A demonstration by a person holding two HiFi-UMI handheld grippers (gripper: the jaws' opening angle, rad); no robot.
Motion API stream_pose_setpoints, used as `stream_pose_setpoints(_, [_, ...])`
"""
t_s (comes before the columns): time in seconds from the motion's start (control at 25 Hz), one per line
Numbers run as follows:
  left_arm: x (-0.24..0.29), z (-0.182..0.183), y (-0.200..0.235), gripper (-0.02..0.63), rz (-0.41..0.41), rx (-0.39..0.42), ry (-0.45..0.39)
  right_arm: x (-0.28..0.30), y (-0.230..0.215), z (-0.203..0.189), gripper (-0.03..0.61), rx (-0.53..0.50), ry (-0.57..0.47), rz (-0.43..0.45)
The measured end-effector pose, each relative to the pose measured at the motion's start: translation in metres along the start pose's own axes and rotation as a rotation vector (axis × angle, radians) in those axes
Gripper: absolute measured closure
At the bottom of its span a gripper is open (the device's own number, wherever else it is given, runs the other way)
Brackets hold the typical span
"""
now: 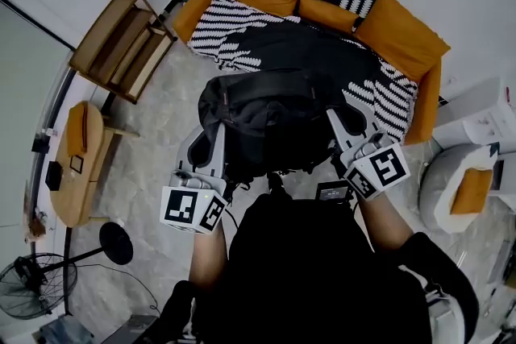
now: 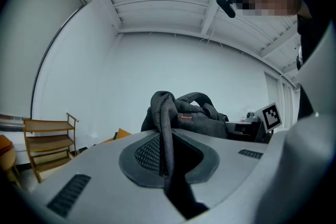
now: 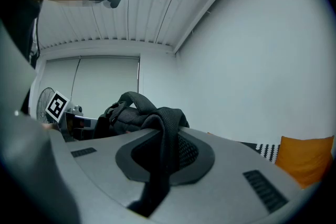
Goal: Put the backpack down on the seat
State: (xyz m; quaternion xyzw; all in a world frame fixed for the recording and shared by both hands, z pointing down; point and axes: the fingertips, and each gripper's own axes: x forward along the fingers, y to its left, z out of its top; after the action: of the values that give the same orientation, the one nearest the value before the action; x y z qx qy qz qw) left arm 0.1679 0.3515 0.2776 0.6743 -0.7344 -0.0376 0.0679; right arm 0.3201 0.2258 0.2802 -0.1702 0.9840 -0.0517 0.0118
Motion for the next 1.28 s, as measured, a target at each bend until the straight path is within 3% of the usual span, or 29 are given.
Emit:
stream_pose_setpoints(0.24, [0.048, 0.011, 0.057, 0.574, -0.005, -0.008, 0.007, 0.078, -0.021, 0.001, 0.532, 0.007, 0.012, 0.0])
stream_pose_setpoints(0.76, [0.072, 0.016, 0.079, 0.574, -0.02, -0.008, -0.027, 0.107, -0.034, 0.0, 0.532, 0.013, -0.003, 0.024])
stream_pose_setpoints(1.28, [0.159, 0.018, 0.123, 0.574, -0.014, -0.05, 0.024, 0.199, -0.104, -0.004, 0.532, 0.079, -0.004, 0.05])
